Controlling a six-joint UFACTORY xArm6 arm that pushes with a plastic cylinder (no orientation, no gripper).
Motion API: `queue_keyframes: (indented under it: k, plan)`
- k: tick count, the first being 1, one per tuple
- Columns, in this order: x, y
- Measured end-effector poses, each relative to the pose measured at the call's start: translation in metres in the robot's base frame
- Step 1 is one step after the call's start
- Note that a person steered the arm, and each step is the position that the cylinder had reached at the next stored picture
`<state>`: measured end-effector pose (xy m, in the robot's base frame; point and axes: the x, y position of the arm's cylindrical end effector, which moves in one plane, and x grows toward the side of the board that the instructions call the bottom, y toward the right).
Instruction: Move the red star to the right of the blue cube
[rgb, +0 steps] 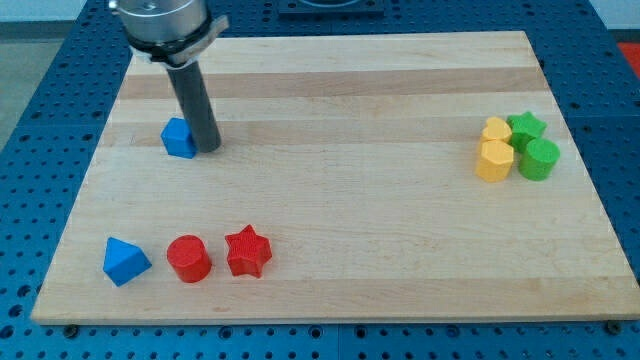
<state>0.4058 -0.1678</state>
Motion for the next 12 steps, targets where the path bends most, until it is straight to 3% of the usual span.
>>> queue_keyframes:
  k: [2, 5, 7, 9, 12]
  plan:
    - [0.001, -0.024]
    - [0.087, 0.092]
    - [0.109, 0.163]
    - [0.184, 0.157]
    - [0.174, 0.074]
